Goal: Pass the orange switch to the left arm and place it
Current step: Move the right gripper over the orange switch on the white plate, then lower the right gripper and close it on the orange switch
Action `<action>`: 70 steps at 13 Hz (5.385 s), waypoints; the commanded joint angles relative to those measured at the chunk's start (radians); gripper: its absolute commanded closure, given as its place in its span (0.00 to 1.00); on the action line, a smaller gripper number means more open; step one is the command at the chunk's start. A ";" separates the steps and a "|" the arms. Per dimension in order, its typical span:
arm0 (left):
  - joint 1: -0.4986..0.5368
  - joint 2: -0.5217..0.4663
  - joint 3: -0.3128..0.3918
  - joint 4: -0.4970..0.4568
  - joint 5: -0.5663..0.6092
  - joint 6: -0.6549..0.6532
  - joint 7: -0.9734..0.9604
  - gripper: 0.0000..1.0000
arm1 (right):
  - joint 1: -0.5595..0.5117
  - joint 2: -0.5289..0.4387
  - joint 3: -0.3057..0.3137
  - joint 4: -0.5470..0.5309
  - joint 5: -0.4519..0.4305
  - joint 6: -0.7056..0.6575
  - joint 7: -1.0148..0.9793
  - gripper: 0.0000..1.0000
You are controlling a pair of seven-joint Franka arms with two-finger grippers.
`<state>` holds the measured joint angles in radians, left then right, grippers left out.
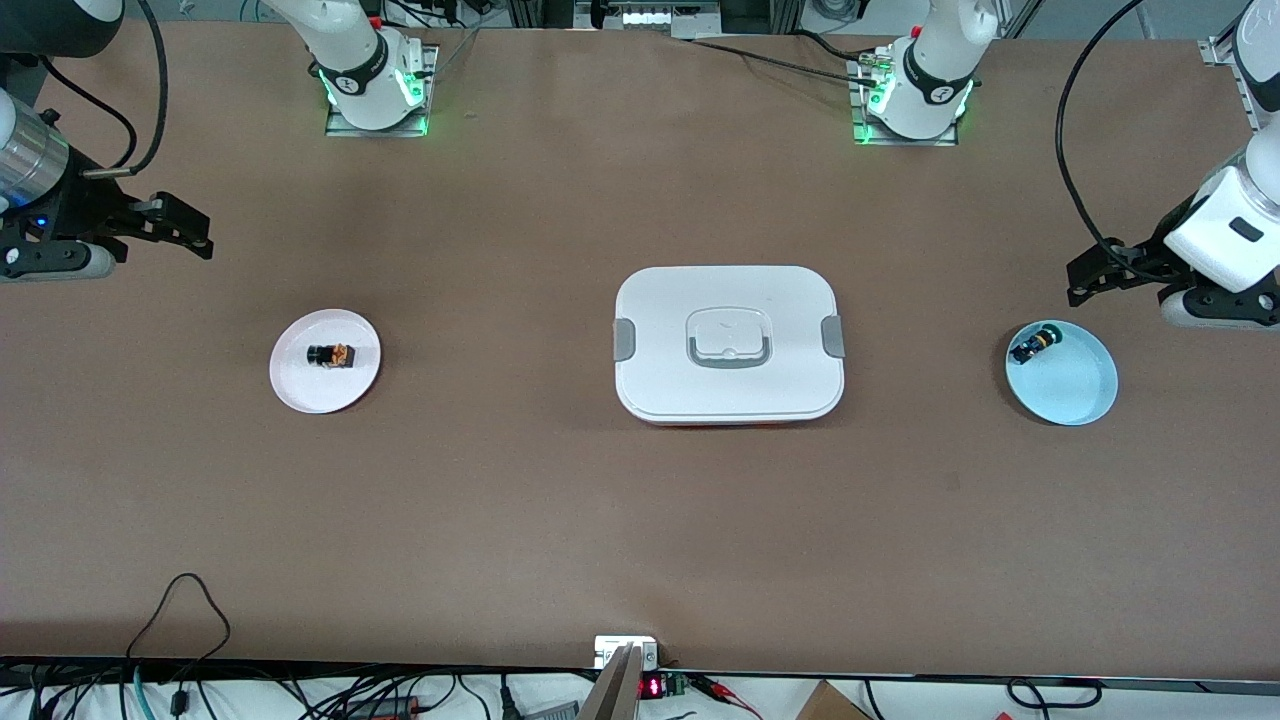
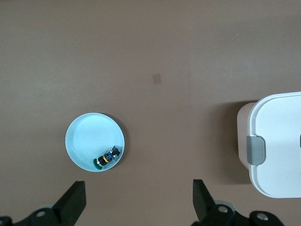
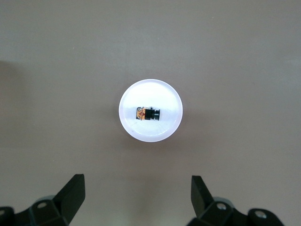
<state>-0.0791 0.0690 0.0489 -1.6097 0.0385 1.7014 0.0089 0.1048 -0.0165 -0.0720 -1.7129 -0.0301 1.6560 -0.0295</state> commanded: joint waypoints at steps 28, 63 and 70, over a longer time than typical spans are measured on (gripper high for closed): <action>0.004 -0.005 -0.004 0.014 -0.012 -0.020 0.008 0.00 | 0.027 0.279 0.008 -0.083 -0.011 0.275 0.010 0.00; 0.004 -0.005 -0.004 0.014 -0.012 -0.020 0.006 0.00 | -0.020 0.460 0.009 -0.389 0.004 0.777 0.040 0.00; 0.004 -0.005 -0.004 0.014 -0.012 -0.020 0.006 0.00 | -0.019 0.461 0.009 -0.452 0.004 0.846 0.040 0.00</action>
<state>-0.0794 0.0691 0.0484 -1.6094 0.0385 1.7014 0.0089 0.0832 0.4551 -0.0657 -2.1466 -0.0373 2.4841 0.0001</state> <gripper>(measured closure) 0.000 0.000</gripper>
